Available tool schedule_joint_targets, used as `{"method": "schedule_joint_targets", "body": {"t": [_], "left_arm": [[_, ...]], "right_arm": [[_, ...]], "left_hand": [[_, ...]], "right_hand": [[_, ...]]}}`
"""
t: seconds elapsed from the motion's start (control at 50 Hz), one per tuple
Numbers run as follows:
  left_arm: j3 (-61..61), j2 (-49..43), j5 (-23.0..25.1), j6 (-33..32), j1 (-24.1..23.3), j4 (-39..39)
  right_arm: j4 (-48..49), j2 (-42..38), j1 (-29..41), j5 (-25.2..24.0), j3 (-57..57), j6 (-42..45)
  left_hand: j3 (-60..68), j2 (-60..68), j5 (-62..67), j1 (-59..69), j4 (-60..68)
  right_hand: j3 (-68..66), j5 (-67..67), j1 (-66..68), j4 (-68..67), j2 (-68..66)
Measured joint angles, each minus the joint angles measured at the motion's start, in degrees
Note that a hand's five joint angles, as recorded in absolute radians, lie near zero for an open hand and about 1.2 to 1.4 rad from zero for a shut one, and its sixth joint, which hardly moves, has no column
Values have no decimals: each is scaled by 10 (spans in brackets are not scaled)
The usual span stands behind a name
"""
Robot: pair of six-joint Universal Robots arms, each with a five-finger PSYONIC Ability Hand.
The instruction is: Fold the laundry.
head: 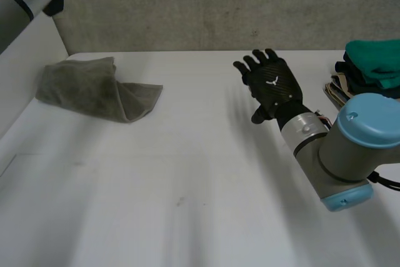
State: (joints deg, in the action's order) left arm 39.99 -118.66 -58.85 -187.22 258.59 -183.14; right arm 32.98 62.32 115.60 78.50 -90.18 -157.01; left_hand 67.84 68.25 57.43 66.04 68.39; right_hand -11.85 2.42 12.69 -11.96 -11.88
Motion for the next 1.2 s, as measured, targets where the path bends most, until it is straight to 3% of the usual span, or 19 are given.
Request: {"method": "schedule_joint_targets", "body": {"t": [0.08,0.1,0.14,0.16,0.18,0.22,0.26,0.44,0.54,0.74,0.9,1.02,1.04,1.06,1.08,1.12,1.2], "left_arm": [[24,-5,-33,37,-8,-29],[26,-14,-38,34,-8,-28],[27,-40,-49,12,-8,-19],[26,-55,-53,-3,-7,-11],[25,-72,-58,-23,-6,-1],[17,-113,-67,-82,0,27],[11,-136,-70,-121,3,44],[-85,-301,-78,-478,47,141],[-163,-377,-68,-582,69,160],[-349,-513,-25,-607,99,207],[-432,-561,10,-608,103,227],[-447,-567,59,-611,104,237],[-446,-566,70,-611,104,238],[-446,-566,71,-611,104,238],[-444,-565,78,-612,104,238],[-438,-562,86,-616,104,237],[-417,-548,90,-631,102,229]], "right_arm": [[-5,3,-6,7,6,-16],[-8,4,-7,8,8,-20],[-12,5,-8,9,10,-25],[-14,5,-8,9,11,-26],[-15,5,-8,9,12,-27],[-21,4,-9,9,15,-28],[-23,3,-9,9,17,-27],[-40,-8,-7,9,25,-17],[-43,-12,-6,9,26,-10],[-42,-19,-5,9,24,5],[-42,-21,-3,12,23,21],[-41,-21,-3,14,24,27],[-41,-21,-3,14,24,28],[-41,-21,-3,14,24,28],[-41,-20,-3,14,24,28],[-41,-20,-5,14,24,28],[-41,-19,-6,14,24,28]], "left_hand": [[-39,-40,-38,-37,-42],[-149,-154,-138,-147,-146],[-246,-252,-232,-254,-242],[-376,-395,-376,-412,-386],[-457,-464,-449,-482,-460],[-548,-554,-542,-550,-558],[-555,-559,-547,-550,-565],[-559,-563,-547,-550,-569],[-559,-563,-547,-550,-569],[-559,-563,-547,-550,-569],[-555,-559,-544,-544,-563],[-430,-426,-422,-395,-432],[-313,-317,-306,-261,-314],[-313,-317,-306,-261,-314],[-155,-147,-150,-89,-156],[-41,-37,-36,4,-42],[-1,0,-4,10,-1]], "right_hand": [[0,0,0,0,0],[0,0,0,0,0],[0,0,0,0,0],[0,0,0,0,0],[0,0,0,0,0],[0,0,0,0,0],[0,0,0,0,0],[0,0,0,0,0],[0,0,0,0,0],[0,0,0,0,0],[0,0,0,0,0],[0,0,0,0,0],[0,0,0,0,0],[0,0,0,0,0],[0,0,0,0,0],[0,0,0,0,0],[0,0,0,0,0]]}}
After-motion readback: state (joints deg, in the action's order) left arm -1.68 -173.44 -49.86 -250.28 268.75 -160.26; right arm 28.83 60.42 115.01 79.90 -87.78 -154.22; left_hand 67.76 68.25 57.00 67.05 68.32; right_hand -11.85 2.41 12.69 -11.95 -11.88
